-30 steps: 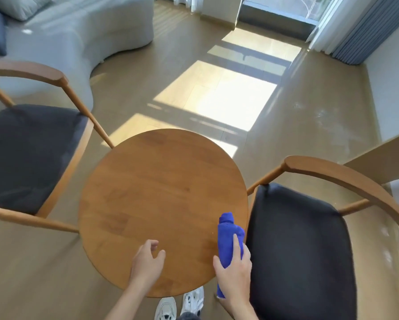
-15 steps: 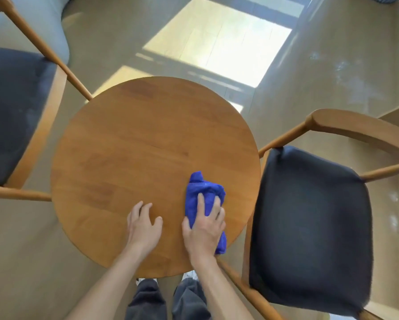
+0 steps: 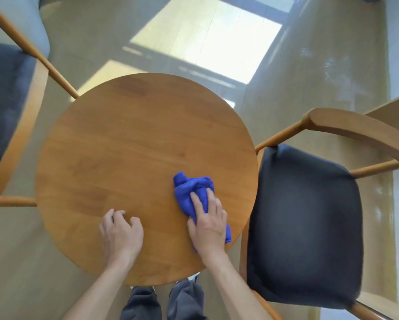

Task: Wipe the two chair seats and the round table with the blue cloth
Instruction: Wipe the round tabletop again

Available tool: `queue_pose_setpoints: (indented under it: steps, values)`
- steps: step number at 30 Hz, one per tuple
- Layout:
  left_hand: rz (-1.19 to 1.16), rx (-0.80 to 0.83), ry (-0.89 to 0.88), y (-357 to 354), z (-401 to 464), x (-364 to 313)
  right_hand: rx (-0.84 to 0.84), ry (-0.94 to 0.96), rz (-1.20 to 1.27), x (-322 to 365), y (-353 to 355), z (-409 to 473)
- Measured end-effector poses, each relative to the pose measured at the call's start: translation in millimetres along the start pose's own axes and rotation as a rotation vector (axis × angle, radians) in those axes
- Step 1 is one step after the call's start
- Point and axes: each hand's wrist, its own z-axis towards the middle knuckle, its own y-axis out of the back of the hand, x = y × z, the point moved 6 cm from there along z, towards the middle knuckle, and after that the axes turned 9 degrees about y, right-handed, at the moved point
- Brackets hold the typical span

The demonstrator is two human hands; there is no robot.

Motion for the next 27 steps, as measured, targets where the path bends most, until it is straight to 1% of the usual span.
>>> queue_pose_setpoints:
  steps: [3,6,9,11,12,15,19,21,24,27]
  values:
    - [-0.016,-0.017,-0.002,7.2,0.7,-1.5,-0.122,-0.17,-0.071,-52.6,27.6,20.3]
    - [-0.049,-0.042,-0.008,19.5,15.3,0.2,-0.194,-0.36,-0.067,-75.7,35.0,30.2]
    - [-0.039,-0.088,-0.005,34.8,37.1,9.4,-0.247,-0.557,-0.045,-67.3,29.1,32.4]
    - [-0.029,-0.12,-0.004,45.7,54.1,16.0,-0.267,-0.603,-0.01,-44.3,19.4,33.9]
    - [-0.033,-0.129,0.009,51.2,63.7,19.9,-0.259,-0.571,-0.013,-26.4,12.8,33.4]
    - [-0.079,-0.148,0.079,72.8,92.2,30.7,-0.18,-0.356,-0.034,51.8,-18.5,23.7]
    - [-0.185,-0.124,0.17,102.1,122.3,43.8,0.006,-0.075,0.061,173.1,-71.9,-8.1]
    - [-0.26,-0.112,0.207,110.5,133.9,48.5,0.085,0.067,0.08,215.1,-91.3,-26.4]
    - [-0.316,-0.119,0.256,116.9,138.4,50.0,0.157,0.229,0.09,241.8,-107.3,-47.9]
    - [-0.332,-0.128,0.28,116.7,133.7,48.4,0.149,0.307,0.042,239.0,-110.8,-52.6]
